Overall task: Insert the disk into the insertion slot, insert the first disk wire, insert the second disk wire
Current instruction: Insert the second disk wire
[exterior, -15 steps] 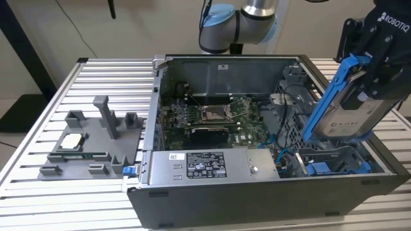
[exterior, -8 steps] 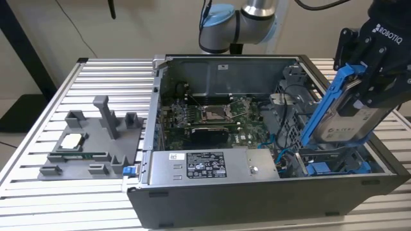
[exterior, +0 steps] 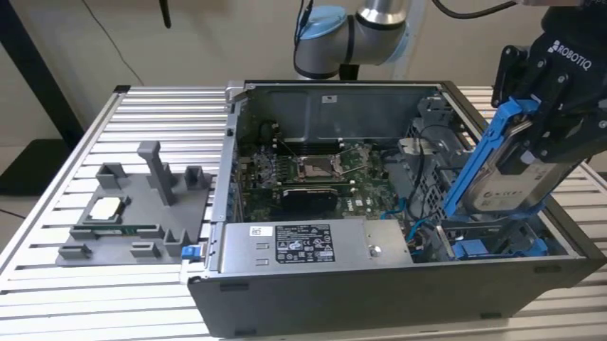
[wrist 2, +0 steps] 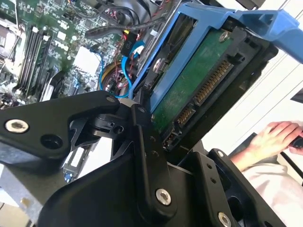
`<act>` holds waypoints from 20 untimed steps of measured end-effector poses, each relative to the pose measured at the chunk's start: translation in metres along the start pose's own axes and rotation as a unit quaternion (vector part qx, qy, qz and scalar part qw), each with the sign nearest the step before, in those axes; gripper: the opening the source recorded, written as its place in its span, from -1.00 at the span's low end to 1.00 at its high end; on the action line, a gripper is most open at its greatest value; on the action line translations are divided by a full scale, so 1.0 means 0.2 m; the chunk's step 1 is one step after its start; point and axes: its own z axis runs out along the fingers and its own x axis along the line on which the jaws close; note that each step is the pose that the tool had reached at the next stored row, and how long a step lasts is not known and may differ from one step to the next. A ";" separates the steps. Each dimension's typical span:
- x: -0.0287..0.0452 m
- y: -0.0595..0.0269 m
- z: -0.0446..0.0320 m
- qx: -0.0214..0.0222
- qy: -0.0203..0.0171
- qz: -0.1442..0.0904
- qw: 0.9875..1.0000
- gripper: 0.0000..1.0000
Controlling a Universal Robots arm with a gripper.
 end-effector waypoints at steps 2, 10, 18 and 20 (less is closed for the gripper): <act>0.000 0.000 0.000 0.000 0.000 0.000 1.000 -0.34; 0.000 -0.004 0.016 0.000 0.000 0.000 1.000 -0.34; 0.001 -0.034 0.054 -0.004 -0.004 0.000 1.000 -0.34; 0.005 -0.052 0.066 -0.005 -0.004 0.000 1.000 -0.34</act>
